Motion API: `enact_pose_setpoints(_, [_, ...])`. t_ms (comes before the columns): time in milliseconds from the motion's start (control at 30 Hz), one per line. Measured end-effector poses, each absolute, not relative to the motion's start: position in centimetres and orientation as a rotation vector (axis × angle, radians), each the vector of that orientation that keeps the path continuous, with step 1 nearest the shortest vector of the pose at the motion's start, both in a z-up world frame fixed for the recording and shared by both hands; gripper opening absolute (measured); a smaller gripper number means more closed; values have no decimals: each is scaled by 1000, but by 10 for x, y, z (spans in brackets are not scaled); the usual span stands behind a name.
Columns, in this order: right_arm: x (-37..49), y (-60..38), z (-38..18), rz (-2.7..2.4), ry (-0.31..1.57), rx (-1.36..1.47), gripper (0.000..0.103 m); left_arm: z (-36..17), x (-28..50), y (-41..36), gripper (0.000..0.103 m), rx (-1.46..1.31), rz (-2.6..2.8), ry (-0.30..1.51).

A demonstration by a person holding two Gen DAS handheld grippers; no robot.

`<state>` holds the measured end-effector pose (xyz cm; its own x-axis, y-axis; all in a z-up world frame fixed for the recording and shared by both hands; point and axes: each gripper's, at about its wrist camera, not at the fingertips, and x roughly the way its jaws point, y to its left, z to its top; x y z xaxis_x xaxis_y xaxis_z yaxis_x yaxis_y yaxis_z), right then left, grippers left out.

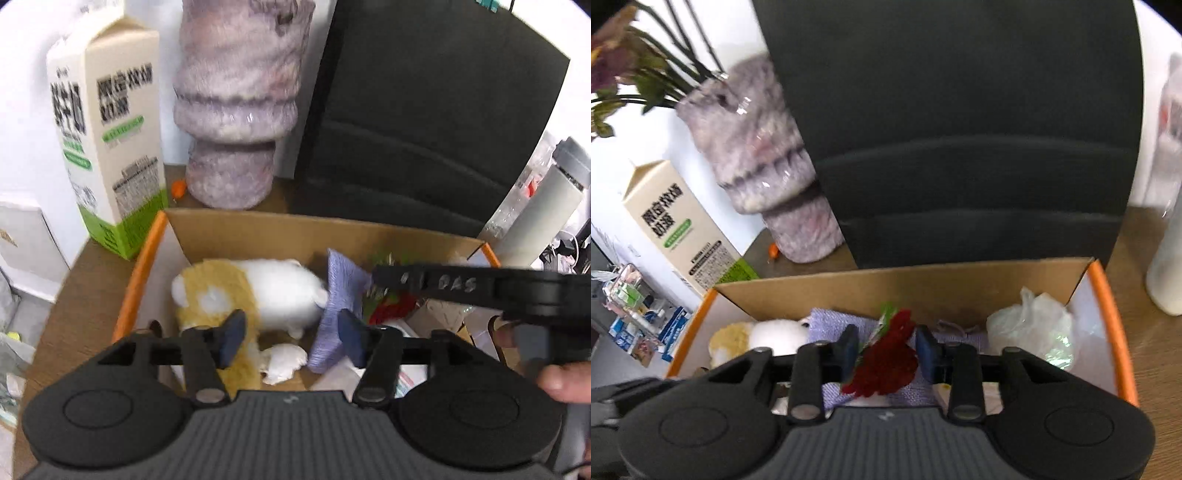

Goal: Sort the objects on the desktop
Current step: 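Grasp the white tissue with the left gripper while the right grasps the red ornament, carry to box, then open both grippers over the box to drop tissue and ornament, pull back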

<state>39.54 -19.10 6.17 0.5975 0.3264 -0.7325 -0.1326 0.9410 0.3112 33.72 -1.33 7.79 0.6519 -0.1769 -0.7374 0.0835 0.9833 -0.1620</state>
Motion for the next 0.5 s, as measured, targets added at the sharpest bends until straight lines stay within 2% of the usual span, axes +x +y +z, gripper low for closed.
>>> enact_pose_setpoints(67, [394,-192,63,239,899,196,53,84,335,-11,66,-95,-131,835])
enact_pose_setpoints(200, [375,-200,88,213,842,151,60,94,334,-3,73,-103,-95,834])
enact_pose_setpoints(300, [355,-207,112,201,780,124,67,106,324,-4,82,-93,-77,833])
enact_pose_setpoints(367, [339,-213,125,188,759,108,70,111,317,-5,98,-75,-52,820])
enact_pose_setpoints(500, [302,-220,135,169,734,79,74,120,285,-6,101,-22,-31,789])
